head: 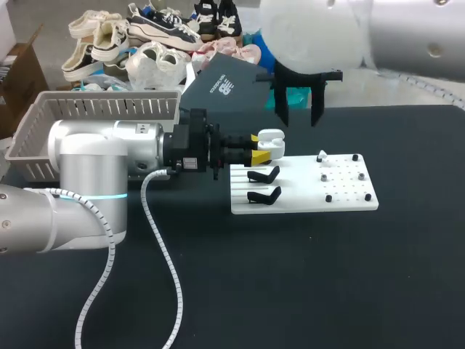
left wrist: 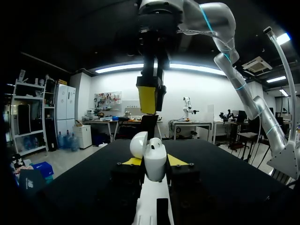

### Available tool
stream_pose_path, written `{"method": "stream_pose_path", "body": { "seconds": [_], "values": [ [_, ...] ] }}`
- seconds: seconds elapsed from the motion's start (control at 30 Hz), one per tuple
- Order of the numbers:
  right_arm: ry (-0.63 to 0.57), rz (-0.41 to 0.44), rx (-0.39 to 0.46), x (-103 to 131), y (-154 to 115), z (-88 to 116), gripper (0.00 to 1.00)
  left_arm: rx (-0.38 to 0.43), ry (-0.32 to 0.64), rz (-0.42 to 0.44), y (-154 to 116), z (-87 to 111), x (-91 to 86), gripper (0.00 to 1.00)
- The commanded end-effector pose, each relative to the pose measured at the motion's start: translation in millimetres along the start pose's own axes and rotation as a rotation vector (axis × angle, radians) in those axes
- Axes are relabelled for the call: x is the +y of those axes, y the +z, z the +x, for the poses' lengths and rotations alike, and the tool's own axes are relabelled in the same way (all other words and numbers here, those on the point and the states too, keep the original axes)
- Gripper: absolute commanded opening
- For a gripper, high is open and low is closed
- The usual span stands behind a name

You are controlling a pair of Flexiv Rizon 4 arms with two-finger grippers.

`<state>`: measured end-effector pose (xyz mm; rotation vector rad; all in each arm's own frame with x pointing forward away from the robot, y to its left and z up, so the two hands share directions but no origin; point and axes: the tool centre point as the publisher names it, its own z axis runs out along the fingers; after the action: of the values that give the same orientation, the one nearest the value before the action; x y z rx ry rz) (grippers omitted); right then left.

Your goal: Pick up each earbud case from the left stands, insert the matching earbuds, close the lid, and place the case in the box.

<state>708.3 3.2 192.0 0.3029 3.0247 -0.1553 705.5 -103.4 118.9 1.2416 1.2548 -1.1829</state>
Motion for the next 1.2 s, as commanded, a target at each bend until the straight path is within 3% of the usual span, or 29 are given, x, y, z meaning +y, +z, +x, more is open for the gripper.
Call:
{"method": "stream_pose_path", "body": {
  "seconds": [0.03, 0.17, 0.27, 0.47, 0.53, 0.63, 1.0, 1.2],
  "values": [
    [0.017, -0.215, -0.138, -38.6, 8.1, 0.5, 0.49, -0.001, 0.0, 0.002, 0.2, 0.4, 0.9, 0.0],
    [0.012, -0.287, -0.181, -53.1, 15.3, -10.1, 0.5, -0.001, 0.0, 0.002, 0.2, 0.4, 0.9, 0.0],
    [0.017, -0.303, -0.204, -61.8, 23.9, -17.4, 0.53, -0.001, 0.0, 0.002, 0.2, 0.4, 0.9, 0.0],
    [-0.05, -0.342, -0.227, -65.7, 47.4, -26.7, 0.51, -0.001, 0.0, 0.002, 0.2, 0.4, 0.9, 0.0],
    [-0.066, -0.333, -0.209, -65.8, 59.3, -30.7, 0.51, -0.001, 0.0, 0.002, 0.2, 0.4, 0.9, 0.0],
    [-0.093, -0.328, -0.178, -64.6, 76.5, -35.2, 0.64, -0.001, 0.0, 0.002, 0.2, 0.4, 0.9, 0.0],
    [-0.092, -0.336, -0.145, -55.6, 112.9, -48.7, 0.62, -0.001, 0.0, 0.002, 0.2, 0.4, 0.9, 0.0],
    [-0.056, -0.285, -0.123, -48.6, 134.8, -58.5, 0.6, -0.001, 0.0, 0.002, 0.2, 0.4, 0.9, 0.0]
  ]
}}
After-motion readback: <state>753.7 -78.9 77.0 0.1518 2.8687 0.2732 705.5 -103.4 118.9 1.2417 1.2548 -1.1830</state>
